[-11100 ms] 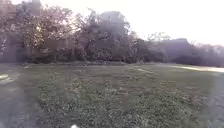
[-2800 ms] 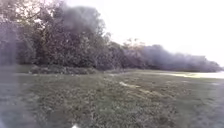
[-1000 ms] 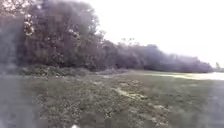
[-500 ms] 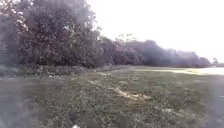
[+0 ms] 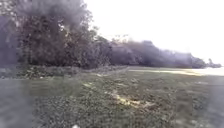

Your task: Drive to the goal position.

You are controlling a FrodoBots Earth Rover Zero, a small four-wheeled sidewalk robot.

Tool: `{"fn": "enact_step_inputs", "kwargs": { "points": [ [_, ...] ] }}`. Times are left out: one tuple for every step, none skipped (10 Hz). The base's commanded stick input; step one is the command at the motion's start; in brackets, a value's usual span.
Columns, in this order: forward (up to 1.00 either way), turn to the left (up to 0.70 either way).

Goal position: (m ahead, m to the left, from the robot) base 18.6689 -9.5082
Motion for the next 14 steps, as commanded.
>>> {"fn": "enact_step_inputs", "kwargs": {
  "points": [
    [0.60,-0.15],
    [0.60,-0.15],
    [0.60,-0.15],
    [0.60,-0.15],
    [0.60,-0.15],
    [0.60,-0.15],
    [0.60,-0.15],
    [0.60,-0.15],
    [0.60,-0.15],
    [0.60,-0.15],
    [0.60,-0.15],
    [0.60,-0.15],
    [0.60,-0.15],
    [0.60,-0.15]
  ]
}}
